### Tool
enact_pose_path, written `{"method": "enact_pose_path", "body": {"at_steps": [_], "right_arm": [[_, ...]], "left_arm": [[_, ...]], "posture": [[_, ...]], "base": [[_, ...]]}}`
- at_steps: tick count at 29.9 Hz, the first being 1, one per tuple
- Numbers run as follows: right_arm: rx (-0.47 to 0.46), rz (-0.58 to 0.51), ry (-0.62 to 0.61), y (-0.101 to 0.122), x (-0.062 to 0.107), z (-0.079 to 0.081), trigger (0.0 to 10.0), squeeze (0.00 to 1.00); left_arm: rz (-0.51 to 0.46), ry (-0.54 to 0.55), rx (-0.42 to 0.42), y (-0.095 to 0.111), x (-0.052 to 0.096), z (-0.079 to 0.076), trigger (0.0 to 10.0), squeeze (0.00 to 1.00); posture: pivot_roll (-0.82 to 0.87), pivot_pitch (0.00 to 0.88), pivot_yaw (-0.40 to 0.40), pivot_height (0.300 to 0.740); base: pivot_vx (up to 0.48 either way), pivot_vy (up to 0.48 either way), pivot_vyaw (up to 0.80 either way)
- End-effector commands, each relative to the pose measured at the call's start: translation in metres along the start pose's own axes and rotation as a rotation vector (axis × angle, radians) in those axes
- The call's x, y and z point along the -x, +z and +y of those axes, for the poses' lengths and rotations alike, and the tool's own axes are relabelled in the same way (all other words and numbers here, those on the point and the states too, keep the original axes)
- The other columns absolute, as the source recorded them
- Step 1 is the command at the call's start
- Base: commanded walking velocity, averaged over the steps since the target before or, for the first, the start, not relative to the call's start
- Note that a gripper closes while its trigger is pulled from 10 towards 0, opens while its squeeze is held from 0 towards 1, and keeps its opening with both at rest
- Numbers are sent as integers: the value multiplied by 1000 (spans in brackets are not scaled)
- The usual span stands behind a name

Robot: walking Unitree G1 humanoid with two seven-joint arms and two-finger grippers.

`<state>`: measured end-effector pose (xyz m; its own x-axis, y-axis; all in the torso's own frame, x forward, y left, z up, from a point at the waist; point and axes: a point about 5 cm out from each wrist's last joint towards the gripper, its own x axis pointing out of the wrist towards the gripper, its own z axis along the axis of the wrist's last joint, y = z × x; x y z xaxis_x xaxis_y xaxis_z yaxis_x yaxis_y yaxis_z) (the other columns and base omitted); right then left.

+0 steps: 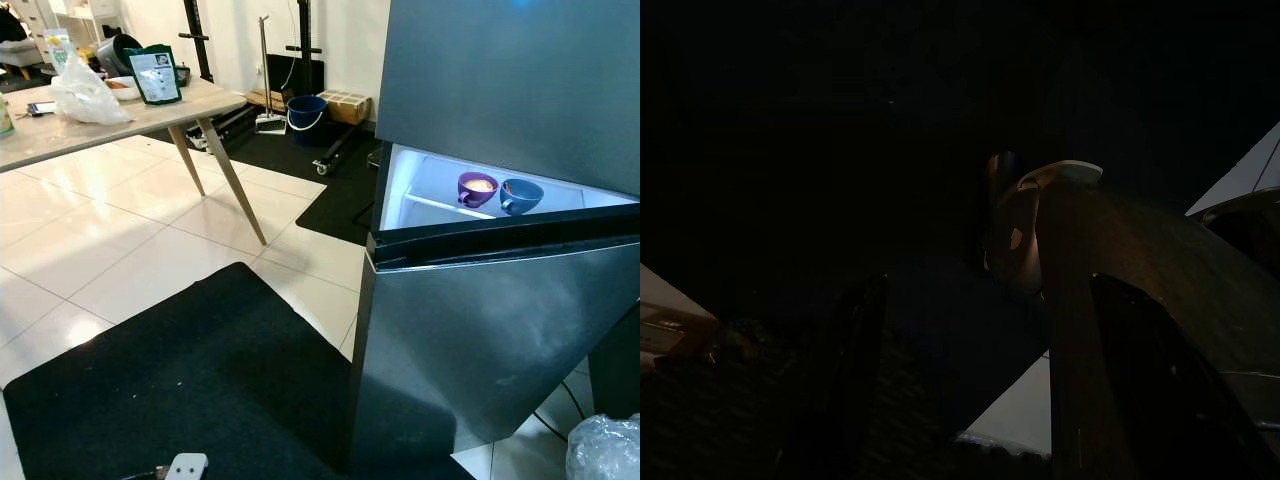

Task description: Restocking fridge

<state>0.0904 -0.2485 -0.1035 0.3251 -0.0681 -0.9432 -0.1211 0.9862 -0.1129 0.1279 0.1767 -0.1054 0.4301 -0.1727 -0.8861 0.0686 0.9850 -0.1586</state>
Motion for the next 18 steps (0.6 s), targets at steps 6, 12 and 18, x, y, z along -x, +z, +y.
{"method": "enact_pose_path", "body": {"at_steps": [6, 12, 18], "right_arm": [[14, -8, -10, 4, 0, -3, 10000, 0], [12, -1, -10, 1, 0, -3, 10000, 0], [9, 1, -9, 1, 0, -2, 10000, 0]], "left_arm": [[35, -14, -14, -8, 0, -4, 10000, 0], [38, -14, -18, -8, 0, -4, 10000, 0], [38, -16, -18, -8, 0, -4, 10000, 0]], "posture": [[15, 0, -23, 740], [15, 0, -24, 740], [15, 0, -24, 740]], "base": [[244, 0, 0], [306, 0, 0], [320, 0, 0]]}}
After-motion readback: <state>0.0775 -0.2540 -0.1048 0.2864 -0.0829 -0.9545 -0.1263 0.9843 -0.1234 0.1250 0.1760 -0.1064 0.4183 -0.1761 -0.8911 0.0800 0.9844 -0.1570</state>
